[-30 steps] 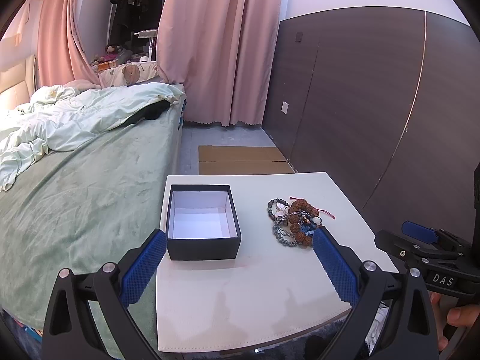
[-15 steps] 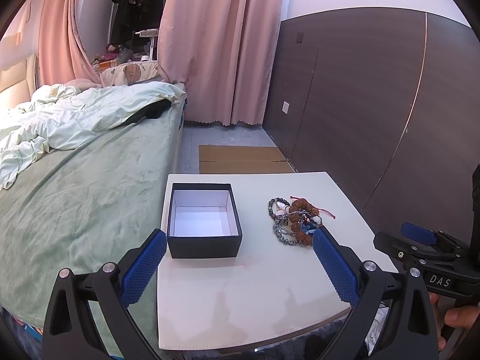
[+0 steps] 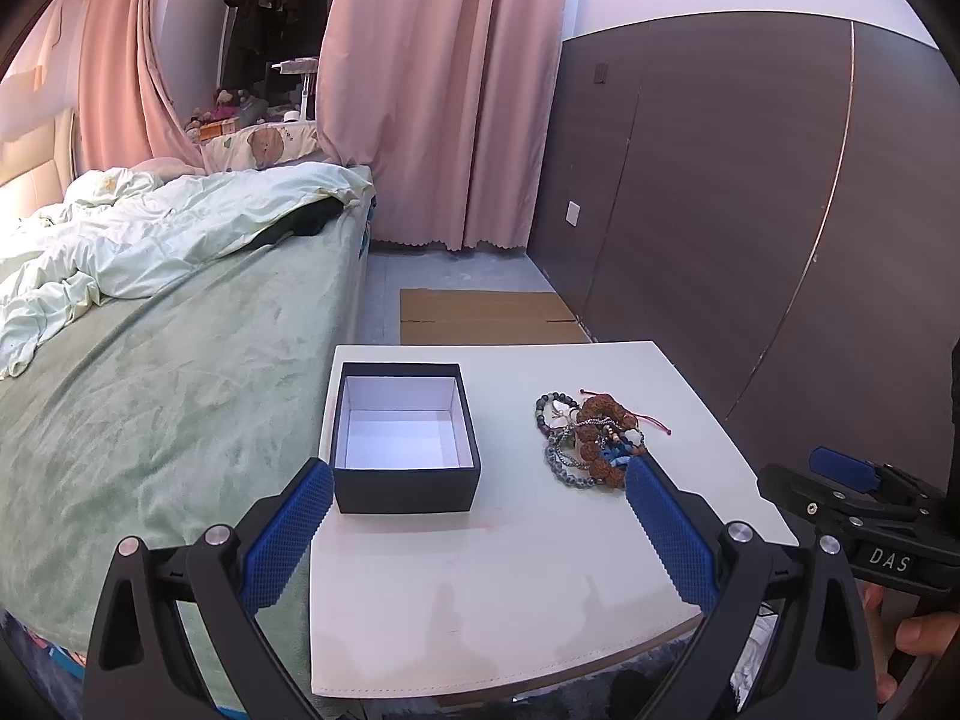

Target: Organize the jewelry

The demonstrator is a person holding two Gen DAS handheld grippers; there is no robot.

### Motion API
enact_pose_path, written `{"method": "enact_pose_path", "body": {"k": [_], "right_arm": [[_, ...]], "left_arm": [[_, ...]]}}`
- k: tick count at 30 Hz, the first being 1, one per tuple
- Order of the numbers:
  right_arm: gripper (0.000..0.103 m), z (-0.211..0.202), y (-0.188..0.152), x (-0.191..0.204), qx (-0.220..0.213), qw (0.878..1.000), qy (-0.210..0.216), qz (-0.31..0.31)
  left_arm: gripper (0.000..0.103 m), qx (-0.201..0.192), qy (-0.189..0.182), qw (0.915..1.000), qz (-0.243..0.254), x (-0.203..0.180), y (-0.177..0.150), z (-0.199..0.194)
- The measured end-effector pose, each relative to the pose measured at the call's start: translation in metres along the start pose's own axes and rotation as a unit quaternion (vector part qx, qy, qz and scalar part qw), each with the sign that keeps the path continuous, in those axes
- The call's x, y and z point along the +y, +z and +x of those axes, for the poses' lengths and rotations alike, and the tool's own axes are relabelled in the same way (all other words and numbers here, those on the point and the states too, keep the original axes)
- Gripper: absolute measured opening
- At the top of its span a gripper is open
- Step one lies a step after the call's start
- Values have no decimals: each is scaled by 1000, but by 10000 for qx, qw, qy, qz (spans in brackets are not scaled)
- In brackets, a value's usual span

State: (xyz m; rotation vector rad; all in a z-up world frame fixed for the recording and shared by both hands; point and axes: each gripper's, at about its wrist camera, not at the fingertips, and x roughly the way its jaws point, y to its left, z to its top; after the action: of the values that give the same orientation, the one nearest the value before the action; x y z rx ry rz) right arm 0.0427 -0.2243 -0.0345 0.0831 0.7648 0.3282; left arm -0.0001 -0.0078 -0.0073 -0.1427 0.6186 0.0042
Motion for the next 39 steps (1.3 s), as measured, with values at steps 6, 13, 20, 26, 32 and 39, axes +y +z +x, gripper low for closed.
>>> {"method": "enact_pose_path", "body": {"k": [6,13,20,26,32,39], "right_arm": [[88,2,1,-5,23,10000,-24,34],[88,8,9,-18,63,9997,24,248],[88,19,22,-40,131,9981,3,596],[85,34,35,-59,144,9951,-123,972],[78,55,40,-76,426,9899,24,1355],[70,81,41,-80,773,9832,342,1615]], "left_arm": [[95,12,-47,10000,19,-4,1,4],[95,85,-117,9999,23,-12,6,18],[94,153,-215,9996,35,-17,17,38],[89,226,-345,9991,80,-25,26,62],[79,490,-613,9969,-83,-30,30,88],[68,743,-777,9941,-147,-39,28,110]]}}
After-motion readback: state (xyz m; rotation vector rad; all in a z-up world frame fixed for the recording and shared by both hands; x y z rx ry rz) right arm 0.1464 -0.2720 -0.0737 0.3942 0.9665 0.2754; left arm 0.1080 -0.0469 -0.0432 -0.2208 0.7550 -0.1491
